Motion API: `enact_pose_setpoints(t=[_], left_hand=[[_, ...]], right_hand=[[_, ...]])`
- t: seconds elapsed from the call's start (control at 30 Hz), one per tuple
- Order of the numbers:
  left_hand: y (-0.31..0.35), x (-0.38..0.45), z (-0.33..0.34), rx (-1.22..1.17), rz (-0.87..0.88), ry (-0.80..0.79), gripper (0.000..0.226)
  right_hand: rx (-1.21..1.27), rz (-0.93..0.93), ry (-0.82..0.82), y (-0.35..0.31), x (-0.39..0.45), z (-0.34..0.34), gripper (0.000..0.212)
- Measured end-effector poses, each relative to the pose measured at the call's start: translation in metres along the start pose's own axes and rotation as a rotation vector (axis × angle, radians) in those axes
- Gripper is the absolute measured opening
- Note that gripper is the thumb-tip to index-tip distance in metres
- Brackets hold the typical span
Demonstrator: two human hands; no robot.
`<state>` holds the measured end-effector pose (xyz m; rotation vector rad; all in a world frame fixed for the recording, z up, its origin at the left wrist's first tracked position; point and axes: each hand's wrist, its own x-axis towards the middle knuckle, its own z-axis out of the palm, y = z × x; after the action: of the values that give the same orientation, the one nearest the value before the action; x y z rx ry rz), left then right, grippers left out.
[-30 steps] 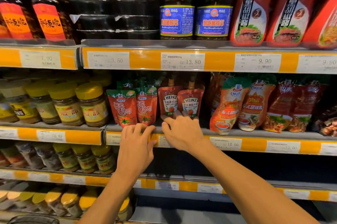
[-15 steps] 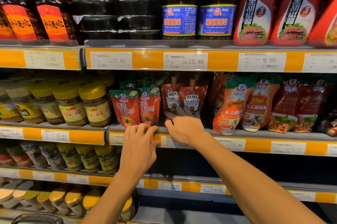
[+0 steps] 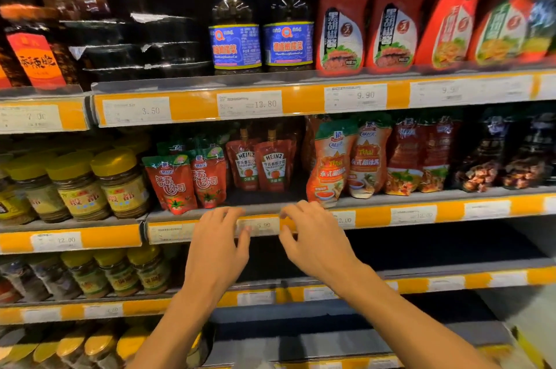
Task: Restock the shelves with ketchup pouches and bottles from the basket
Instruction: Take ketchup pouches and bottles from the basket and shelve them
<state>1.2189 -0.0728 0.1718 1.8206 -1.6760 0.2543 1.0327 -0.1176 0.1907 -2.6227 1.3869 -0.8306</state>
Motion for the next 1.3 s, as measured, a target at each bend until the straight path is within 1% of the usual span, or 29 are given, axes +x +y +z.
enact_pose_setpoints(t=[0.07,0.17,0.23,0.37,0.47,0.53,0.6,0.7,0.87,1.0,1.07,1.17,1.23,1.3], left_hand=[[0.028,-0.011,0.006,-0.079,0.035,-0.051,0.027],[0.076,-0.029,0.025,-0.189,0.077,-0.162,0.027],[0.113,-0.041,0.041,-0.258,0.121,-0.233,0.026],[0.200,-0.069,0.080,-0.382,0.256,-0.383,0.018],[0.272,-0.097,0.110,-0.463,0.372,-0.512,0.014],[0.325,-0.120,0.134,-0.505,0.473,-0.632,0.016],[0.357,-0.136,0.151,-0.497,0.534,-0.721,0.018],[0.418,-0.170,0.185,-0.486,0.661,-0.800,0.022],[0.502,-0.216,0.244,-0.483,0.796,-0.941,0.030],[0.554,-0.247,0.292,-0.519,0.775,-1.037,0.039],[0.575,-0.264,0.316,-0.508,0.766,-1.045,0.044],[0.597,-0.285,0.354,-0.473,0.747,-1.053,0.058],[0.609,-0.295,0.375,-0.443,0.717,-1.076,0.072],[0.619,-0.302,0.392,-0.413,0.702,-1.115,0.076]], right_hand=[[0.031,0.085,0.028,0.018,-0.036,-0.016,0.024],[0.048,0.245,0.006,0.055,-0.096,-0.039,0.023],[0.044,0.365,0.020,0.083,-0.139,-0.056,0.019],[0.009,0.669,0.103,0.135,-0.233,-0.092,0.016],[-0.026,0.904,0.128,0.167,-0.304,-0.117,0.009],[-0.047,1.065,0.143,0.189,-0.352,-0.133,0.015],[-0.070,1.136,0.145,0.203,-0.380,-0.139,0.020],[-0.069,1.281,0.191,0.228,-0.434,-0.147,0.022],[-0.069,1.511,0.260,0.272,-0.511,-0.146,0.017],[0.024,1.672,0.422,0.317,-0.560,-0.144,0.018],[0.092,1.722,0.548,0.345,-0.579,-0.146,0.023],[0.105,1.765,0.723,0.390,-0.599,-0.153,0.027],[0.110,1.789,0.800,0.418,-0.606,-0.155,0.032],[0.145,1.826,0.840,0.443,-0.608,-0.157,0.041]])
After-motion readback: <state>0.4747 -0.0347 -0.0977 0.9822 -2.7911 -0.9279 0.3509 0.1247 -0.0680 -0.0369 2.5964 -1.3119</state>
